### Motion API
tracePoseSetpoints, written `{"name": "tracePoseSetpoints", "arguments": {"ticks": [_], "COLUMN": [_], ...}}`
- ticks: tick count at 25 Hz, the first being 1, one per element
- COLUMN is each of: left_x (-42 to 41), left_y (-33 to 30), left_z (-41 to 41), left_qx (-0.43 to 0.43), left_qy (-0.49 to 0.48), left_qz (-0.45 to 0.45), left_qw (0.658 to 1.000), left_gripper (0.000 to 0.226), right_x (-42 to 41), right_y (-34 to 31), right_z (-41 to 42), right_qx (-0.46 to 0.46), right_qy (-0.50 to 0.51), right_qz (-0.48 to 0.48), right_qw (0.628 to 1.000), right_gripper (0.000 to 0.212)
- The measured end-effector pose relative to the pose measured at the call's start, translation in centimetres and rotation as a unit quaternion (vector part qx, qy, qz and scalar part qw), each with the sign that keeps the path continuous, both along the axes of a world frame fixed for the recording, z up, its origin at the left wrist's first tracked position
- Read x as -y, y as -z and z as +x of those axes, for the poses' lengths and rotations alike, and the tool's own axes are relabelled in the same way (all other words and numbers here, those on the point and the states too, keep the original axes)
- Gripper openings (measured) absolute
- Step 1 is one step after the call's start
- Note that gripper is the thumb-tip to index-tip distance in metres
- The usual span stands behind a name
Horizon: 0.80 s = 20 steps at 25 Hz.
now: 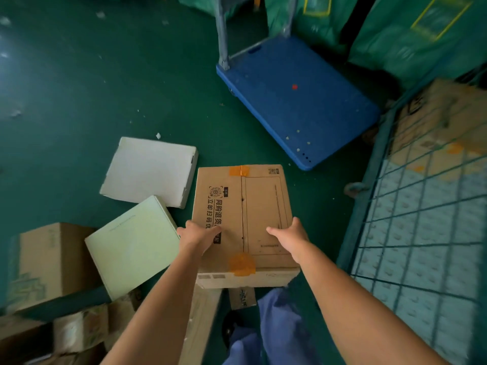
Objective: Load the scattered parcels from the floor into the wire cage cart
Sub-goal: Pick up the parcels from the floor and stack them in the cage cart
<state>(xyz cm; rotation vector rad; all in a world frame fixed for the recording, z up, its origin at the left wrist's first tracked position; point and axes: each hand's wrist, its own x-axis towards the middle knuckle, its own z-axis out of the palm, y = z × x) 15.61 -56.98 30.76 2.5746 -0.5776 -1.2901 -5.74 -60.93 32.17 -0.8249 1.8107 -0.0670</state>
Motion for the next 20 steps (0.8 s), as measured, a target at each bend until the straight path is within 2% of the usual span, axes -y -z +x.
{"name": "tracePoseSetpoints", "arguments": {"ticks": [4, 8, 14, 17, 20], "left_x": [-4.9, -11.3, -22.8, -28.5, -33.6], "left_y": [-9.1, -14.8, -18.2, -19.6, -21.0], "left_z": [-1.2, -3.5, -7.9, -10.3, -12.2], "left_qx": [-0.051, -0.065, -0.045, -0.008, -0.010], "left_qy": [-0.061, -0.126, -0.239, -0.289, -0.341], "left_qz": [-0.053, -0.083, -0.130, -0.128, -0.114], "left_qw": [0.995, 0.986, 0.961, 0.949, 0.933], "left_gripper": [0.063, 0.049, 0.046, 0.051, 0.056], "right_x": [-3.7, -7.9, -14.5, -17.7, -20.7], "right_y": [-9.2, -14.5, -17.8, -19.5, -20.2], "right_z": [-1.2, -3.1, -5.1, -5.6, -5.5], "right_qx": [0.009, 0.038, 0.087, 0.088, 0.091], "right_qy": [-0.028, -0.074, -0.199, -0.264, -0.322], "right_qz": [-0.035, -0.052, -0.068, -0.071, -0.072], "right_qw": [0.999, 0.995, 0.974, 0.958, 0.940], "right_gripper": [0.092, 0.088, 0.086, 0.083, 0.076]}}
